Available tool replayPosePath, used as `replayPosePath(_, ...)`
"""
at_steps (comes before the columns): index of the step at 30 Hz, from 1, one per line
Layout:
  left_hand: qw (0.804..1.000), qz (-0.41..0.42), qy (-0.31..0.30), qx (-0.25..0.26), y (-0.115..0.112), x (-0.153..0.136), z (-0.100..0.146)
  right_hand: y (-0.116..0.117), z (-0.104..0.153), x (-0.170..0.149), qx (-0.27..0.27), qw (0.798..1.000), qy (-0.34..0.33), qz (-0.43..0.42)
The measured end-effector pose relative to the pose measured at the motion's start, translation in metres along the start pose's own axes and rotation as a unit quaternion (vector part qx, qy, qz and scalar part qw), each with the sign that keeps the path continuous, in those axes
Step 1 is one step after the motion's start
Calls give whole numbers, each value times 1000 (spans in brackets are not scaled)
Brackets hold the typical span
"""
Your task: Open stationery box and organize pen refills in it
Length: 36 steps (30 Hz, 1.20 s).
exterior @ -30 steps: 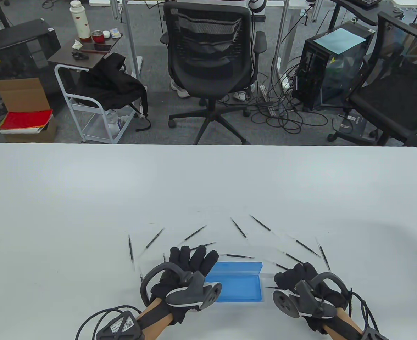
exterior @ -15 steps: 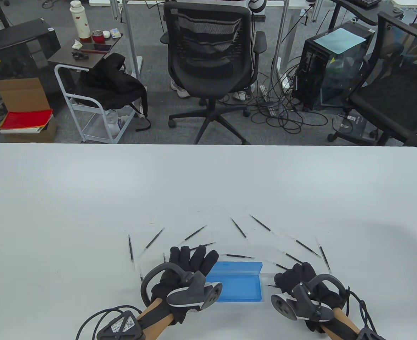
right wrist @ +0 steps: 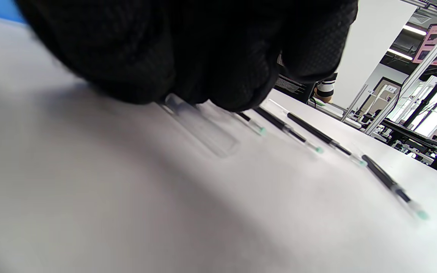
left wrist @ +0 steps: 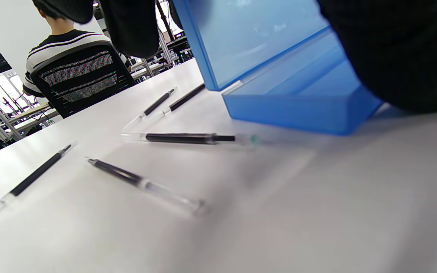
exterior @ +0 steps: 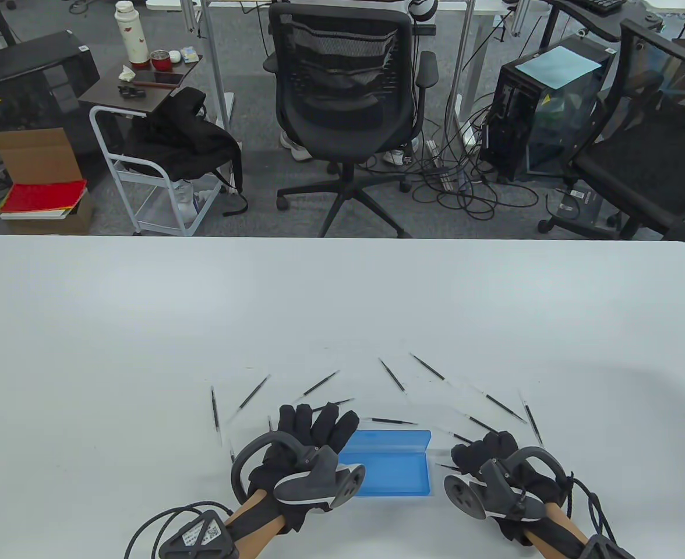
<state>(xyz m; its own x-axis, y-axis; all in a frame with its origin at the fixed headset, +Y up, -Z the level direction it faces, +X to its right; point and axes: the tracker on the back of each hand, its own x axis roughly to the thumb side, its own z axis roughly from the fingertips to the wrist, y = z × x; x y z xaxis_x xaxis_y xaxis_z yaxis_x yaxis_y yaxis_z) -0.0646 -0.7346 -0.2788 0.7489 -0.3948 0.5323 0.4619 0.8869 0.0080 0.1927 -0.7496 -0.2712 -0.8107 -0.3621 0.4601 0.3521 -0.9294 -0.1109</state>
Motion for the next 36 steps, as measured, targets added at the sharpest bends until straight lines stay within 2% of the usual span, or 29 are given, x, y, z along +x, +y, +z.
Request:
replayPosePath(4,1000,1,-1,0,0,0,0,-5,2,-6,-12,1000,13,-16)
replayPosePath(10,1000,1,1,2,-1,0,-1,-42,13,-6,-63,997,14,-31)
replayPosePath(14,1000,-1,2,3,-1,0,-1,-72,15,13,-111,993,-1,-32)
replayPosePath(17,1000,-6,5,6,-1,0,0,-83,7,34,-119,992,-17,-26)
replayPosePath(27,999,-24,5,22,0,2,0,-68,-30,115,-113,990,-68,58)
replayPosePath(36,1000,-15,-2,20,-2,1,0,-57,-43,124,-98,991,-60,73)
